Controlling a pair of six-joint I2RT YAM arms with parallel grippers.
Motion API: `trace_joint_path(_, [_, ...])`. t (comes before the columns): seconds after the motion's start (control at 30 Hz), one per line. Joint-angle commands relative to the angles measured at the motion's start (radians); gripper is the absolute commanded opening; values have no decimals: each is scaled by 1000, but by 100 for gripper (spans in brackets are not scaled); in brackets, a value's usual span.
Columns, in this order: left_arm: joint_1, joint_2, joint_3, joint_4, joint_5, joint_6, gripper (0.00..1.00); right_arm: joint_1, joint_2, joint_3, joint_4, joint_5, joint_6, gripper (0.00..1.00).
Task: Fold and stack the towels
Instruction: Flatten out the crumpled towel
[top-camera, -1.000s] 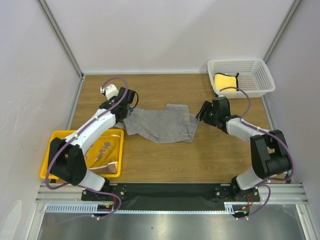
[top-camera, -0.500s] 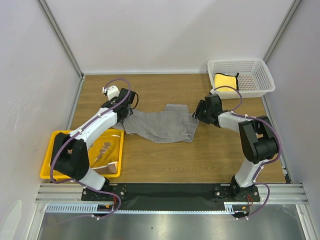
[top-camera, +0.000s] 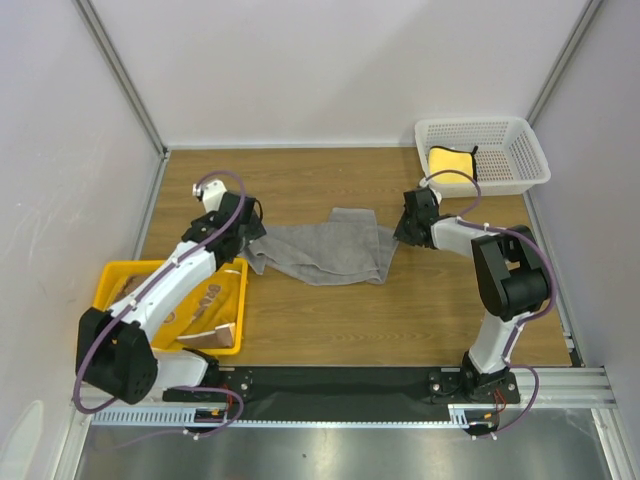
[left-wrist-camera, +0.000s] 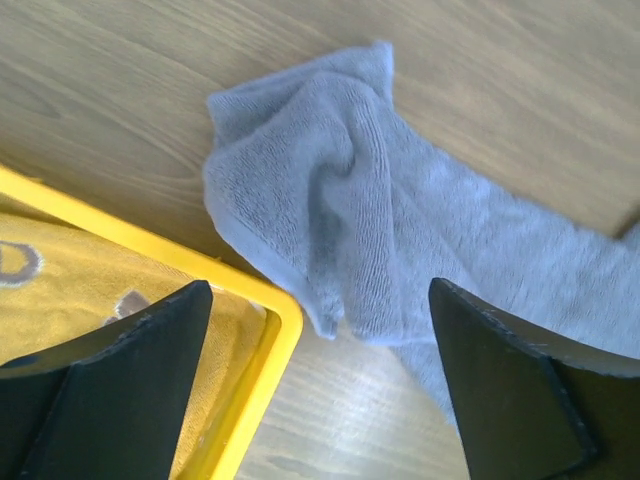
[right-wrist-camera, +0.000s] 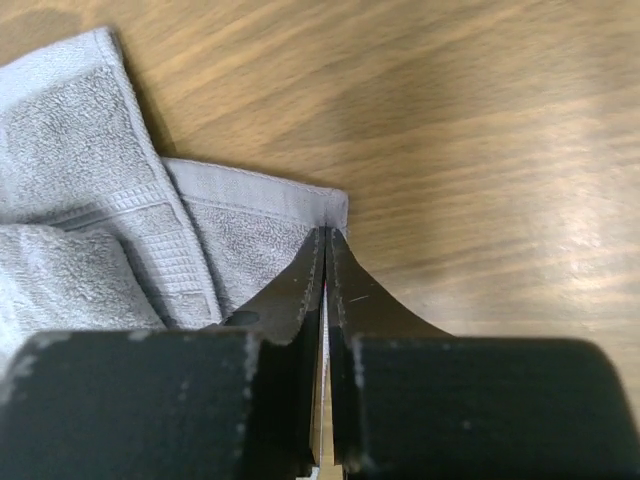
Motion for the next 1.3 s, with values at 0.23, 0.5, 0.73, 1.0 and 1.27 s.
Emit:
trace_joint_path(0.23, [-64,-36,-89,128,110,184,90,-75,-260,-197,-42,150,28,0])
trace_joint_path(0.5, [-251,33,-33,203,84,291,88,-245,-545,-365,-108,108,11,0])
trace_joint_path(0.73, [-351,128,18,285,106,400,82,-129,-508,-352,29,-95,-9,44])
trace_joint_path(1.0, [-454,226,67,311,95,462,82,-34,-250,-200,76,-169,22,59])
trace_joint_path(1.27, [-454,262,35,280,57,402,83,-3,-124,-114,171,-233,46,66])
